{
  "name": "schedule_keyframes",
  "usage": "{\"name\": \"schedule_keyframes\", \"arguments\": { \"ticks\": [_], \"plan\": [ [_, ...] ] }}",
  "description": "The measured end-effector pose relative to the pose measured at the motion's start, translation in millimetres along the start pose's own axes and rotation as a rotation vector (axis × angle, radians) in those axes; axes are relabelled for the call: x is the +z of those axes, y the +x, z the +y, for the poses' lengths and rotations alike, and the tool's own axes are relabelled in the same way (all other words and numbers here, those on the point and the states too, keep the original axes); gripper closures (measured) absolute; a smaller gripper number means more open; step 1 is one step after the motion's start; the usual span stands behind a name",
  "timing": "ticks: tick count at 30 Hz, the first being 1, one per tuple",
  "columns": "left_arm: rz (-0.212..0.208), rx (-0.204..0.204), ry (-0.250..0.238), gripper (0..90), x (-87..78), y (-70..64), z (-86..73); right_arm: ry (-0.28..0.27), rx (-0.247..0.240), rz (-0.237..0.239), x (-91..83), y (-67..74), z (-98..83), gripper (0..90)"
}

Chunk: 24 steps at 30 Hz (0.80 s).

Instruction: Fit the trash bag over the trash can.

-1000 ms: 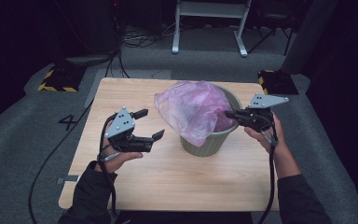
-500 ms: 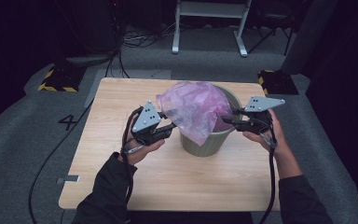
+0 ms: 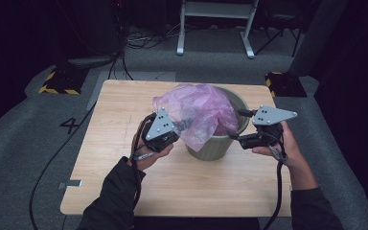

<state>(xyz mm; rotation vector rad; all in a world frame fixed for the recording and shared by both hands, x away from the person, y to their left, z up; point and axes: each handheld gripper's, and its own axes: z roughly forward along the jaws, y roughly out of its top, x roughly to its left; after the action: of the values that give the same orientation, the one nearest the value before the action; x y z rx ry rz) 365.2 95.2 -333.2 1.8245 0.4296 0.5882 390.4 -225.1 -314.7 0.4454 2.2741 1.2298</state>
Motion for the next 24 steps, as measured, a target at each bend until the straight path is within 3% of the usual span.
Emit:
{"name": "schedule_keyframes", "arguments": {
  "ticks": [4, 6, 10, 14, 20, 24],
  "plan": [
    [0.016, -0.011, -0.007, 89.7, -0.9, 2.3, -0.5, -0.025, 0.021, -0.001, -6.0, -4.8, -5.4, 24.5],
    [0.020, -0.013, -0.004, 89.7, -0.4, 3.1, -1.0, -0.053, 0.041, 0.029, -9.5, -6.9, -8.4, 26.2],
    [0.014, -0.004, 0.001, 89.7, 2.0, 0.7, 0.0, -0.089, 0.064, 0.042, -16.0, -6.4, -9.2, 24.9],
    [0.012, 0.008, 0.009, 89.7, 6.1, -3.2, 1.4, -0.117, 0.016, 0.047, -20.5, 5.5, 2.4, 24.9],
    [0.011, 0.017, 0.020, 89.6, 10.6, -7.0, 2.6, -0.152, -0.012, 0.083, -19.1, 23.3, 21.9, 25.2],
    [0.010, 0.022, 0.029, 89.5, 13.4, -8.8, 3.1, -0.175, -0.039, 0.155, -14.7, 38.0, 31.5, 24.9]
  ]
}}
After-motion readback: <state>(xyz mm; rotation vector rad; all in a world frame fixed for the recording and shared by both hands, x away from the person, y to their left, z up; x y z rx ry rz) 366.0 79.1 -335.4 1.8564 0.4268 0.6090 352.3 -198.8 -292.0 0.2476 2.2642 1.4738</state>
